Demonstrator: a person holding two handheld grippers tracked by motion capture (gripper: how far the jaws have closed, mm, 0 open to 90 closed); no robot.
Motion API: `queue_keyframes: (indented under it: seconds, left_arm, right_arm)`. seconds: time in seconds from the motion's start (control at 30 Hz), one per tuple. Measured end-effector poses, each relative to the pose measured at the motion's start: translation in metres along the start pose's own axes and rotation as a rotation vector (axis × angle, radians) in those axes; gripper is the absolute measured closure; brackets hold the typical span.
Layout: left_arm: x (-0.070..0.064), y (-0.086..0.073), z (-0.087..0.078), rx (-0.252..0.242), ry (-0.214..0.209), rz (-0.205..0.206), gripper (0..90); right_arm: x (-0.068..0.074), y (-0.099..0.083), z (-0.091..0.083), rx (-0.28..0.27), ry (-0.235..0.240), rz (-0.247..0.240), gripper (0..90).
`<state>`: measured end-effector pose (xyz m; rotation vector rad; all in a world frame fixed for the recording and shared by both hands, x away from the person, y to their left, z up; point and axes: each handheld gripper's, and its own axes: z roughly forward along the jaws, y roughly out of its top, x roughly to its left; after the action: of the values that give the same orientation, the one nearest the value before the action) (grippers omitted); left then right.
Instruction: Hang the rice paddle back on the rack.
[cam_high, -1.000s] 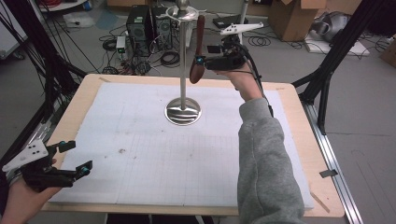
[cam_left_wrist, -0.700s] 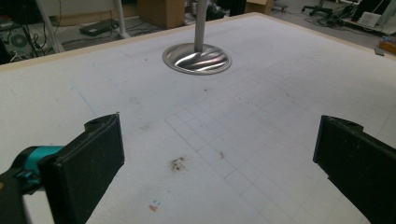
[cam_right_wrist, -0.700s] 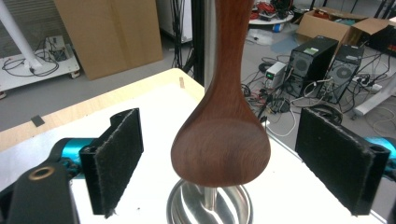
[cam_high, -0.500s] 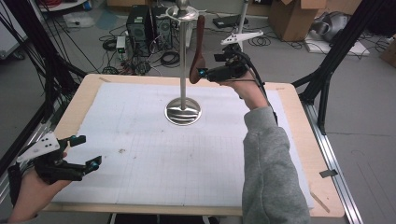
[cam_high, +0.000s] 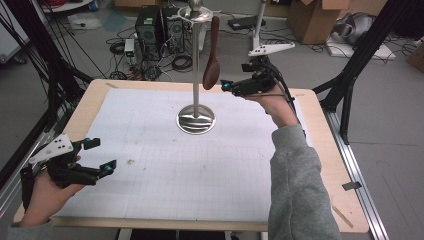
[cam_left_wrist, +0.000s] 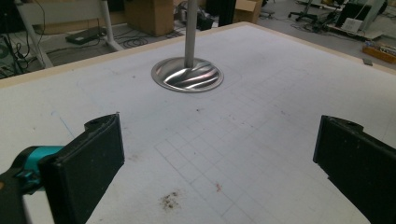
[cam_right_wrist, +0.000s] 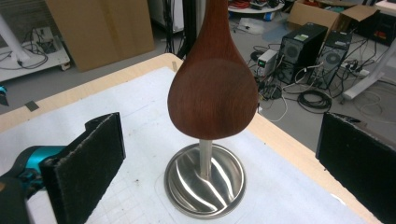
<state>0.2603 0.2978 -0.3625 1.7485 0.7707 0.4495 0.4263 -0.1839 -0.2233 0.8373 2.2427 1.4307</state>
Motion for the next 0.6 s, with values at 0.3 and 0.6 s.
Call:
queue_keyframes:
  seconds: [0.3,0.6]
  left_arm:
    - [-0.001,0.003,0.007,-0.003,-0.013,0.004,2.3]
    - [0.0,0.007,0.016,-0.004,-0.035,0.005,2.3]
  right_arm:
    - [0.004,-0.008,0.0,0.006,0.01,-0.011,0.3]
    - [0.006,-0.02,-0.005,0.033,0.025,-0.02,0.3]
